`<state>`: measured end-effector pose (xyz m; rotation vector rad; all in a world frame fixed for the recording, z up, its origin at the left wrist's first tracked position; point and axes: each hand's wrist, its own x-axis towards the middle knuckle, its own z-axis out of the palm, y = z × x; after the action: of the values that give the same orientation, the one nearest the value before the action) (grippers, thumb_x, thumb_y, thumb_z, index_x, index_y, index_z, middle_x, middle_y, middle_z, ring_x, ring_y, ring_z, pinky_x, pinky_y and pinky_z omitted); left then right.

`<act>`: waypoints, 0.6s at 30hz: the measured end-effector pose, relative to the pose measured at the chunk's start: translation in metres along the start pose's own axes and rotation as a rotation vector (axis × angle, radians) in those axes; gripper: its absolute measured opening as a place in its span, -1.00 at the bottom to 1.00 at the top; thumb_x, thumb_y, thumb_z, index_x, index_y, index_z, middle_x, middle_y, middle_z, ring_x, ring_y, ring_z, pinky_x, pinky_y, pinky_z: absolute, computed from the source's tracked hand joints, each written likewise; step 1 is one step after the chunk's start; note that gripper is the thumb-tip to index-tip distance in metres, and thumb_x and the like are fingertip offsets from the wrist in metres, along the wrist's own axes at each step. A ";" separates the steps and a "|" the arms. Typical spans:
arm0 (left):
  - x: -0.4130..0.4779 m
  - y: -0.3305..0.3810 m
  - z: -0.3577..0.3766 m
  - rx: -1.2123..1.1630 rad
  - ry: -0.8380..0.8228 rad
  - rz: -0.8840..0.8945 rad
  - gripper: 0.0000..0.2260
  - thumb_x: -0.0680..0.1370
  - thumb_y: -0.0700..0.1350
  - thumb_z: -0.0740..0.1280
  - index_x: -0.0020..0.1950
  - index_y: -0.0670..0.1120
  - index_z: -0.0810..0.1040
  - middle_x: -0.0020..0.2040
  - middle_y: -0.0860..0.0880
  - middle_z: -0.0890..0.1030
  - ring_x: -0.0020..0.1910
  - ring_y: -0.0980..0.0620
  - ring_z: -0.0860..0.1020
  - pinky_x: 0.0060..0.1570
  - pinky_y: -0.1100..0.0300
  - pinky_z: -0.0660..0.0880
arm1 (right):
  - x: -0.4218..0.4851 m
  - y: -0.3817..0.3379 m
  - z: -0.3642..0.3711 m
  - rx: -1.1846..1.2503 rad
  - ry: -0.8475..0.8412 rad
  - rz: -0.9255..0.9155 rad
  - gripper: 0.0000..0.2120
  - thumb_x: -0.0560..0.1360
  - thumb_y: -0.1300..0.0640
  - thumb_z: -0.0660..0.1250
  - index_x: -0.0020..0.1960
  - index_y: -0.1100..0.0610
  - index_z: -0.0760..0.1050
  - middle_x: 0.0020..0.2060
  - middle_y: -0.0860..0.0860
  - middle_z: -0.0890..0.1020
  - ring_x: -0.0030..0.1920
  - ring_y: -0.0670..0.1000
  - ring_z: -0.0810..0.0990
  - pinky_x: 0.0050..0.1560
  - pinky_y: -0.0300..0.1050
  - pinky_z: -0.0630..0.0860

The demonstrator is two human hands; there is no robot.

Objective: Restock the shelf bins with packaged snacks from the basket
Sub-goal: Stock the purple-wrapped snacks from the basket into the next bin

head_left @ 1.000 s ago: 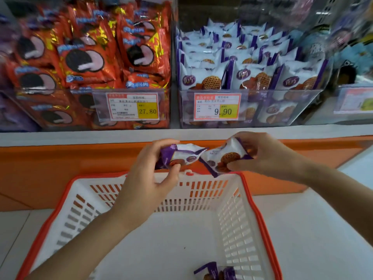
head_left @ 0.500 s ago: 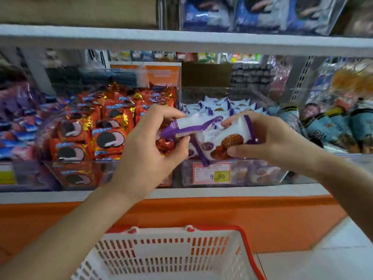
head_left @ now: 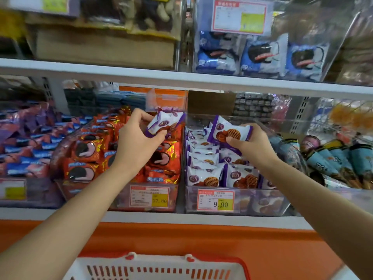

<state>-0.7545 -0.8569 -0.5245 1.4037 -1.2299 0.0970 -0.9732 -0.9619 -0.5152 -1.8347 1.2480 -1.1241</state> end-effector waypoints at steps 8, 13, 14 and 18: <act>0.031 -0.003 0.007 0.048 -0.005 0.005 -0.67 0.48 -0.20 0.43 0.22 -0.16 0.47 0.00 0.10 0.50 -0.03 0.20 0.45 -0.18 0.66 0.30 | 0.060 -0.009 0.034 -0.009 -0.004 0.138 -0.48 0.42 0.10 0.47 0.29 0.21 0.38 0.11 0.07 0.55 0.03 0.06 0.51 -0.04 -0.11 0.40; 0.044 -0.010 0.016 0.117 -0.038 0.004 -0.68 0.48 -0.21 0.43 0.20 -0.20 0.47 -0.04 0.08 0.48 -0.10 0.18 0.44 -0.27 0.67 0.27 | 0.080 -0.014 0.055 -0.171 -0.033 0.084 -0.48 0.44 0.09 0.46 0.30 0.25 0.40 0.17 0.16 0.54 0.07 0.12 0.51 -0.03 -0.12 0.40; 0.047 -0.013 0.018 0.114 -0.037 -0.004 -0.68 0.48 -0.22 0.43 0.20 -0.20 0.47 -0.04 0.08 0.48 -0.10 0.18 0.45 -0.28 0.67 0.26 | 0.086 -0.014 0.059 -0.191 -0.030 0.084 -0.49 0.43 0.09 0.48 0.28 0.26 0.42 0.15 0.18 0.56 0.07 0.13 0.53 -0.02 -0.10 0.44; 0.054 -0.020 0.021 0.075 -0.028 -0.061 -0.68 0.47 -0.21 0.44 0.19 -0.18 0.47 -0.05 0.07 0.49 -0.08 0.15 0.45 -0.26 0.66 0.27 | 0.099 -0.015 0.067 -0.257 0.007 0.034 -0.57 0.45 0.12 0.46 0.23 0.28 0.46 0.12 0.19 0.58 0.05 0.17 0.56 0.00 -0.08 0.47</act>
<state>-0.7294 -0.9101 -0.5080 1.5112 -1.2159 0.0827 -0.8892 -1.0473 -0.5021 -1.9873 1.4793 -0.9898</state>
